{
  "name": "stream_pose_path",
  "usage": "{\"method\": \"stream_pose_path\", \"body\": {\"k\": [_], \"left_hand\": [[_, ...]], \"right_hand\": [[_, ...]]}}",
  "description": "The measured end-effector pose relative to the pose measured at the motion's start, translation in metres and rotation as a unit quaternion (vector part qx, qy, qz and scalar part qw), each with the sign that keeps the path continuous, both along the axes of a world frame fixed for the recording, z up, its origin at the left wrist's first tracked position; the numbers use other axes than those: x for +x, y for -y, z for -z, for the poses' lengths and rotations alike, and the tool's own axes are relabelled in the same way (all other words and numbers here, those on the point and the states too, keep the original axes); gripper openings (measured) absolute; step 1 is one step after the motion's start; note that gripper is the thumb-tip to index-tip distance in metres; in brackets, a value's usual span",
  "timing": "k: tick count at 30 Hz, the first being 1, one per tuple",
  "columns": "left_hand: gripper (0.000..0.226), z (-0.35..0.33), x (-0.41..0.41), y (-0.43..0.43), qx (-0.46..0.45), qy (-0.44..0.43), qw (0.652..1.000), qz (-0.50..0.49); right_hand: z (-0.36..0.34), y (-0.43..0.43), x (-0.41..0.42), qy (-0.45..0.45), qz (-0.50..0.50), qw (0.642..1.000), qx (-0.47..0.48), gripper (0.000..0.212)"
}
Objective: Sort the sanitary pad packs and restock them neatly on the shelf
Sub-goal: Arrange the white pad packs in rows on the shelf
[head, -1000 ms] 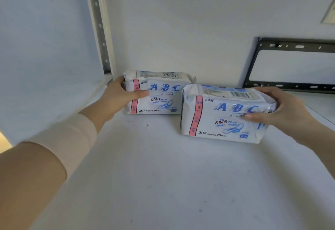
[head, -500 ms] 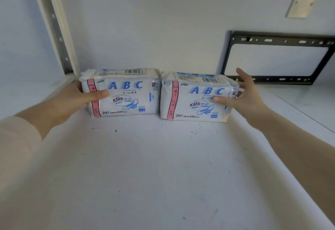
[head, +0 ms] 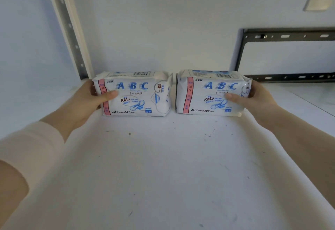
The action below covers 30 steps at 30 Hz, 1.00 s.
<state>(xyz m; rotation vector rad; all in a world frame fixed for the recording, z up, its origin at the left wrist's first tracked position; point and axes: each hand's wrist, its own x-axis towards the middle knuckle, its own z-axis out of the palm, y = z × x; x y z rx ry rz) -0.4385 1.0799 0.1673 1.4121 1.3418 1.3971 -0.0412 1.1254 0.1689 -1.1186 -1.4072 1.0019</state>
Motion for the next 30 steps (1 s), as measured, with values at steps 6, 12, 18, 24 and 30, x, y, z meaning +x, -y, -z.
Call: {"method": "stream_pose_path", "body": {"k": [6, 12, 18, 24, 30], "left_hand": [[0.074, 0.005, -0.002, -0.006, -0.006, 0.013, 1.0, -0.019], [0.071, 0.006, -0.007, -0.011, -0.01, 0.016, 1.0, -0.004], [0.074, 0.007, -0.012, -0.015, -0.019, 0.017, 1.0, -0.008], [0.065, 0.007, -0.006, -0.015, -0.001, 0.005, 1.0, 0.009], [0.046, 0.009, 0.002, -0.011, 0.01, -0.029, 1.0, 0.005]], "right_hand": [[0.001, -0.011, -0.014, -0.01, -0.008, 1.0, -0.003, 0.058], [0.008, -0.016, -0.025, -0.027, 0.044, 0.999, -0.007, 0.082], [0.008, -0.014, -0.035, -0.018, 0.062, 0.998, 0.01, 0.053], [0.009, -0.016, -0.037, -0.011, 0.063, 0.998, 0.011, 0.048], [0.009, -0.014, -0.038, 0.009, 0.056, 0.998, 0.013, 0.044]]}}
